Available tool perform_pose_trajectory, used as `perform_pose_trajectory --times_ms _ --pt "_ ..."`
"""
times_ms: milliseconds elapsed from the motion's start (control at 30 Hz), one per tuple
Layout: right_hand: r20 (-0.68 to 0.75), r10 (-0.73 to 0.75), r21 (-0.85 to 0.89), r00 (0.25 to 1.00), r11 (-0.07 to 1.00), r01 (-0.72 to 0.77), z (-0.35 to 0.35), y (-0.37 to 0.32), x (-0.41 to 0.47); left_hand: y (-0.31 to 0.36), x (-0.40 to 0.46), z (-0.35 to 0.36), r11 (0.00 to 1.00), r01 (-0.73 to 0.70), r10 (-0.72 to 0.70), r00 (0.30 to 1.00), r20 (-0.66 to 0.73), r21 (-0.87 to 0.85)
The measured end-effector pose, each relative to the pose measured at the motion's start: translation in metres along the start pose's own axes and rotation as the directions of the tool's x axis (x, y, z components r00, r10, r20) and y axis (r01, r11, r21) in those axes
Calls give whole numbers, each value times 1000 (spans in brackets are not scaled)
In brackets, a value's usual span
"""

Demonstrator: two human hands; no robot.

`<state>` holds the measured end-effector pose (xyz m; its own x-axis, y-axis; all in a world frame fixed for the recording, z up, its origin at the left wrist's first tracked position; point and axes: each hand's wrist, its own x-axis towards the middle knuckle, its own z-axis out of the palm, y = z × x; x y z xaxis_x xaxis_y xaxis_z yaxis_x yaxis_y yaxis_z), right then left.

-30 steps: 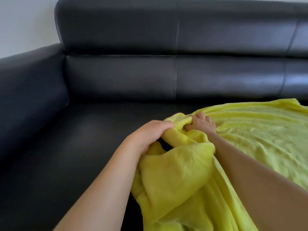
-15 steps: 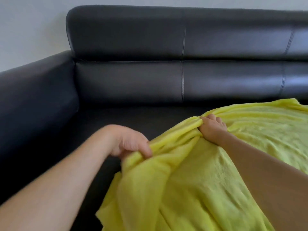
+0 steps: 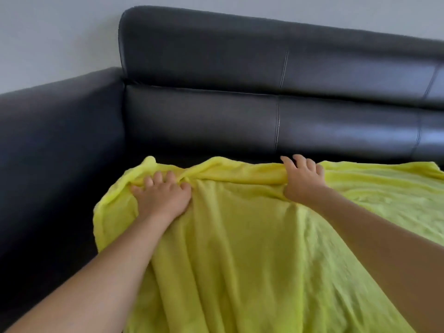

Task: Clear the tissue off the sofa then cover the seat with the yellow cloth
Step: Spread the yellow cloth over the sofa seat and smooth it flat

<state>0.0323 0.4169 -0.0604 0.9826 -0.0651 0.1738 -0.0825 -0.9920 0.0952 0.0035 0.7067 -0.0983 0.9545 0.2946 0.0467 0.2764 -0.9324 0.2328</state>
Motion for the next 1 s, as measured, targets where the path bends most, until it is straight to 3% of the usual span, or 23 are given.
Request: perform_pose_trajectory --times_ms 67,167,233,300,400,467,533,600,667,733,833,900,1000 --pt "28 -97 172 995 981 91 -13 -19 4 -2 -3 -3 996 -65 69 995 -72 56" --pt "104 -132 456 986 887 71 -20 -54 8 1 -13 -2 990 -76 106 956 -274 118" --pt "171 -155 327 973 940 92 -14 -73 11 -4 -11 -4 999 7 1 987 -161 45" --pt "196 -164 202 967 971 124 -12 -82 17 -12 -2 -7 991 129 -127 991 50 -39" --pt "214 -208 244 954 957 154 -22 -81 28 -27 9 -8 995 91 -83 984 160 -44" --pt "125 -238 183 963 960 214 -31 -75 37 -34 18 -10 995 73 -61 987 148 -75" --pt "-120 -228 126 966 962 243 -43 -69 46 -41 29 -12 991 90 -77 989 127 -97" --pt "-458 -212 135 863 943 303 -45 -66 52 -44 39 -14 991 110 -102 990 97 -79" --pt "-634 -206 59 746 948 312 -22 -72 51 -45 43 -13 994 109 -108 994 34 -29" --pt "-596 -203 20 777 964 267 21 -81 38 -45 38 -9 998 52 -53 998 40 17" --pt "-511 -125 66 850 981 184 50 -84 28 -49 36 -8 1000 -14 12 985 173 12" --pt "-558 -176 71 811 964 258 42 -81 29 -51 33 -15 999 -20 8 969 245 47" --pt "-606 -423 26 674 836 548 35 -87 22 -43 24 -29 965 -65 -7 962 272 253"
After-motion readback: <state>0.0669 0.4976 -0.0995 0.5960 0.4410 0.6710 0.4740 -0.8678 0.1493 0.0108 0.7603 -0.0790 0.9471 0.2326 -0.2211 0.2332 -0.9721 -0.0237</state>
